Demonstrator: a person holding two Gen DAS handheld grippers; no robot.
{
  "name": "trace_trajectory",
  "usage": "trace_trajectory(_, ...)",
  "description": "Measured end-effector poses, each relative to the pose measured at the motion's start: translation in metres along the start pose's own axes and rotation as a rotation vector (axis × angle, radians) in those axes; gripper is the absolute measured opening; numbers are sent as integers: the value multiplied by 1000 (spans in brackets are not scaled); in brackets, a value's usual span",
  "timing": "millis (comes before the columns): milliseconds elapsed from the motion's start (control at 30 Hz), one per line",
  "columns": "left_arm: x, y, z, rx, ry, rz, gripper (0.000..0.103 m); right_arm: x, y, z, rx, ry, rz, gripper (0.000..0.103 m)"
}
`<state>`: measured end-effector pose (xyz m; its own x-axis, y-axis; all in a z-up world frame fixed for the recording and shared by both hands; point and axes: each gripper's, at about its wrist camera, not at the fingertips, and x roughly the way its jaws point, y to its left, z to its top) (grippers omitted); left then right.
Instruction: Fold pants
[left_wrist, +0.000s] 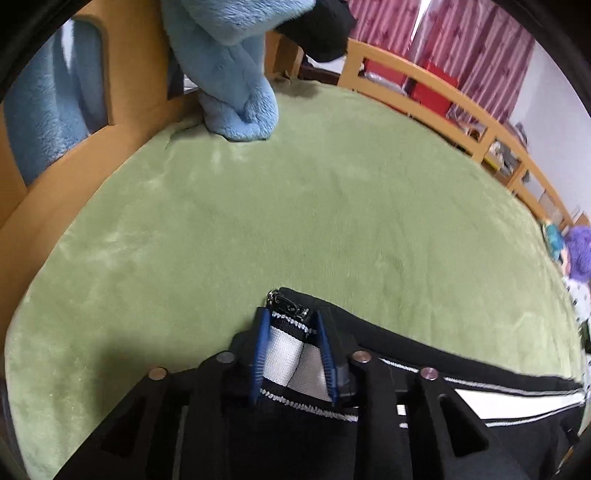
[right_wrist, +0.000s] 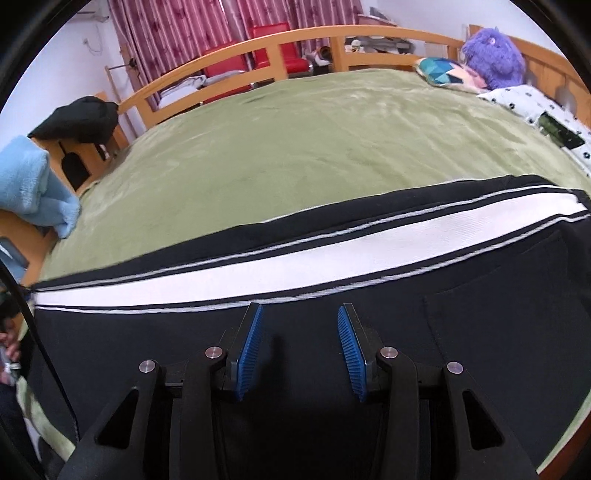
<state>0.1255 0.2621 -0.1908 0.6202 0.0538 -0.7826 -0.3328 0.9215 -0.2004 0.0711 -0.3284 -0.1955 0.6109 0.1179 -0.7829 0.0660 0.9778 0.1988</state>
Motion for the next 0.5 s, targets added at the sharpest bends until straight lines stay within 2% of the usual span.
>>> trace_trajectory(67, -10, -1, -3, 3, 9, -25, 40, -1, 6, -1, -18, 9, 4, 43)
trace_trajectory(100, -18, -1, -5, 2, -1, -61, 46, -3, 10, -2, -27, 12, 11, 43)
trace_trajectory(133, -32, -2, -12, 9, -18, -119, 59, -5, 13, -4, -31, 10, 19, 43)
trace_trajectory(167, -42, -5, -18, 24, -27, -151, 63, -8, 16, -7, -33, 7, 26, 43)
trace_trajectory(267, -75, -10, -48, 66, -46, -218, 63, -15, 23, -18, -37, 0, 36, 43)
trace_trajectory(333, -91, -7, -72, 62, -32, -270, 63, -19, 26, -25, -31, 1, 55, 43)
trace_trajectory(433, -112, 11, -109, -14, -15, -337, 63, -22, 30, -35, -24, 10, 59, 43)
trace_trajectory(500, -121, 22, -129, -48, -8, -355, 63, -25, 32, -42, -16, 14, 72, 43)
